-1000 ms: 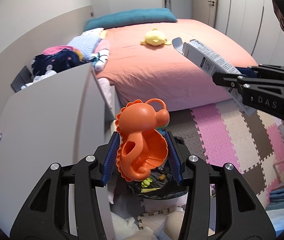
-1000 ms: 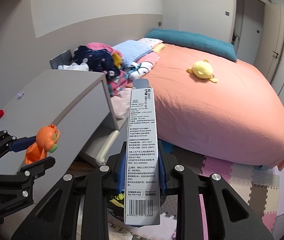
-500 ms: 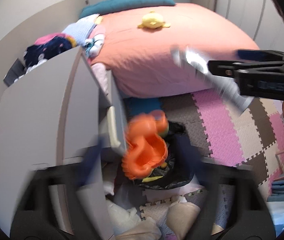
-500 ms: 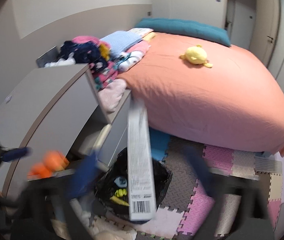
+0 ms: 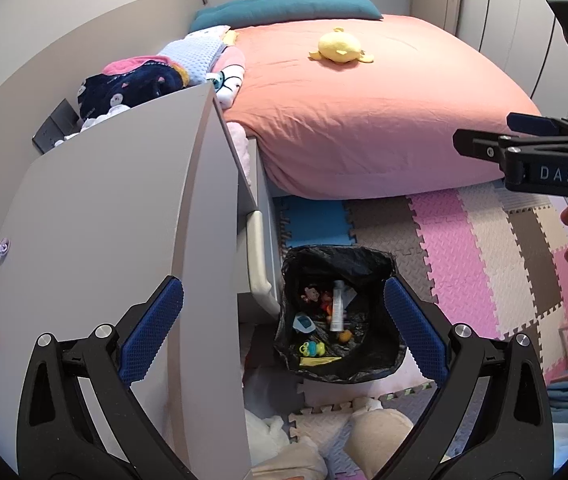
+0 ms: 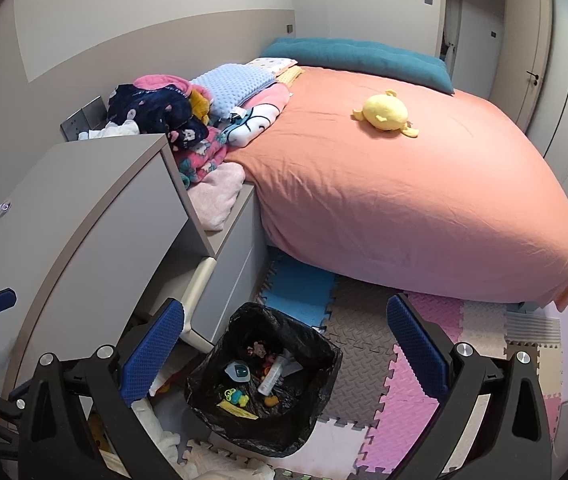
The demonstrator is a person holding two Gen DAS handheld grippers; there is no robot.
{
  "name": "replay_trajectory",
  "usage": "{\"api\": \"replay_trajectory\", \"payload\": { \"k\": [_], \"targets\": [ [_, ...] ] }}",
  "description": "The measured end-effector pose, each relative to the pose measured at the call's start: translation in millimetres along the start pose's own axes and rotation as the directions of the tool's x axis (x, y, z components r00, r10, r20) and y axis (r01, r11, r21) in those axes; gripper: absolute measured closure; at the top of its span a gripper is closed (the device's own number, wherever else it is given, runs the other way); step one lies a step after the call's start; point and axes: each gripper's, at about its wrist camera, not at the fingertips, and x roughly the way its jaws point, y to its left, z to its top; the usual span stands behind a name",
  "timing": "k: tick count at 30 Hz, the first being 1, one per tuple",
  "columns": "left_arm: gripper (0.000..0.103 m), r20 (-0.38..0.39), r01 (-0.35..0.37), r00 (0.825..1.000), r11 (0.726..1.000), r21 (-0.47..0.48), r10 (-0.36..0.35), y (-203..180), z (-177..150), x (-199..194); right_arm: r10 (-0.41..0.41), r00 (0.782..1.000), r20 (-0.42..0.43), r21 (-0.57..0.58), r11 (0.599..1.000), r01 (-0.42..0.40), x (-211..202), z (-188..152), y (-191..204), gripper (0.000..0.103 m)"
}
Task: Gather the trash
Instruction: 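Open both tools above the bin to drop the orange toy and box, then move both tools back over the table toward the red heart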
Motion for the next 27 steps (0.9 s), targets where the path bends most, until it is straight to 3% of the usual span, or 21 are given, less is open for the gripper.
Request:
{"api": "replay_trajectory", "payload": {
  "k": [10, 27],
  "targets": [
    [0.006, 0.013, 0.005, 1.0, 1.0, -0.03, -0.004, 21.6, -5.5, -4.6, 0.033, 0.999, -0.003, -0.026, 0.999, -0.033, 0.9, 8.2, 25.1, 0.002],
    [0.006, 0.047, -0.047, 0.997, 0.985, -0.166, 0.056, 108.9, -30.4, -27.2, 0.159, 0.987, 0.011, -0.151, 0.976, -0.156, 3.3, 31.4, 134.9, 0.002]
  ]
}}
